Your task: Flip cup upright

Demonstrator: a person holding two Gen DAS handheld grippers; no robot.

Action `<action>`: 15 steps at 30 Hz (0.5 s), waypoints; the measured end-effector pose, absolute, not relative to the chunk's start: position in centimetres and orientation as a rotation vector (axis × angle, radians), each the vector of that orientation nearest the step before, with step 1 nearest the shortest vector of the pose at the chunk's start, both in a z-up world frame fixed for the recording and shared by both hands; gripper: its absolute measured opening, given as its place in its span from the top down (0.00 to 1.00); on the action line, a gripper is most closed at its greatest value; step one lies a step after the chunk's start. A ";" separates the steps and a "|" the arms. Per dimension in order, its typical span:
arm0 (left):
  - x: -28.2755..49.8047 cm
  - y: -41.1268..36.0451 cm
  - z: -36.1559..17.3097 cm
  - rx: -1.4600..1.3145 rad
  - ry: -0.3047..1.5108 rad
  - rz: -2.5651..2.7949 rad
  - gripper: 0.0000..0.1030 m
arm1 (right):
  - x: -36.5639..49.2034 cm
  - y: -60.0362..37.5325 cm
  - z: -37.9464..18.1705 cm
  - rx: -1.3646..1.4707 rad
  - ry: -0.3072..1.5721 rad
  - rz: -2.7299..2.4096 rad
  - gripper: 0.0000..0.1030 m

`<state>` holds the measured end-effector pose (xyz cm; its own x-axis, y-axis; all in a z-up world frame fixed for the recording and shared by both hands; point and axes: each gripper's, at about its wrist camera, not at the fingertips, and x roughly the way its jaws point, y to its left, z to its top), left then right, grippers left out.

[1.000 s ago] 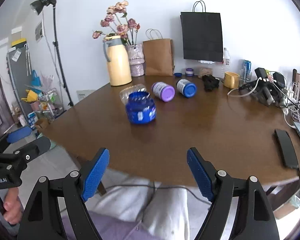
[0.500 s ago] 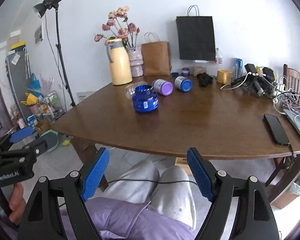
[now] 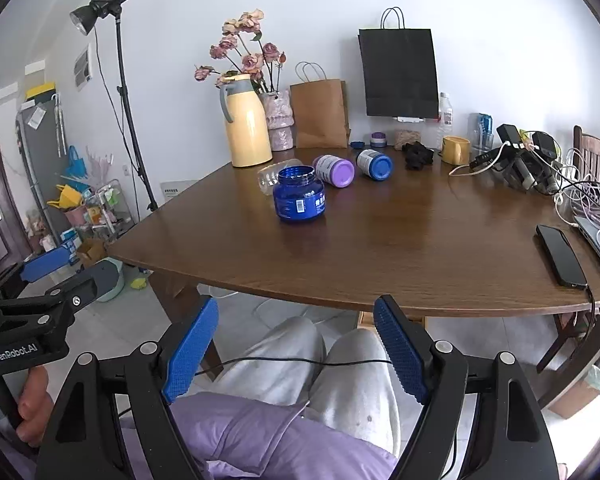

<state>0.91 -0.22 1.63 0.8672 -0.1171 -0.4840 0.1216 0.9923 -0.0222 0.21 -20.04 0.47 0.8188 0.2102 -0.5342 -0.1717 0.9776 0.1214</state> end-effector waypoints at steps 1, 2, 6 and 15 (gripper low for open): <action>0.9 -0.2 1.6 0.009 0.506 -0.125 0.00 | 0.3 -20.0 0.4 0.069 0.578 0.203 0.19; 0.9 -0.2 1.6 0.009 0.506 -0.125 0.00 | 0.3 -20.0 0.4 0.070 0.580 0.201 0.19; 0.9 -0.2 1.6 0.011 0.511 -0.126 0.00 | 0.3 -19.9 0.4 0.068 0.581 0.206 0.19; 0.9 -0.3 1.4 0.026 0.513 -0.132 0.00 | 0.4 -20.0 0.2 0.084 0.578 0.198 0.19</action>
<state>0.94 -0.33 1.39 0.8631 -0.1192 -0.4908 0.1322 0.9912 -0.0083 0.40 -20.02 0.20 0.8191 0.2088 -0.5343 -0.1618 0.9777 0.1341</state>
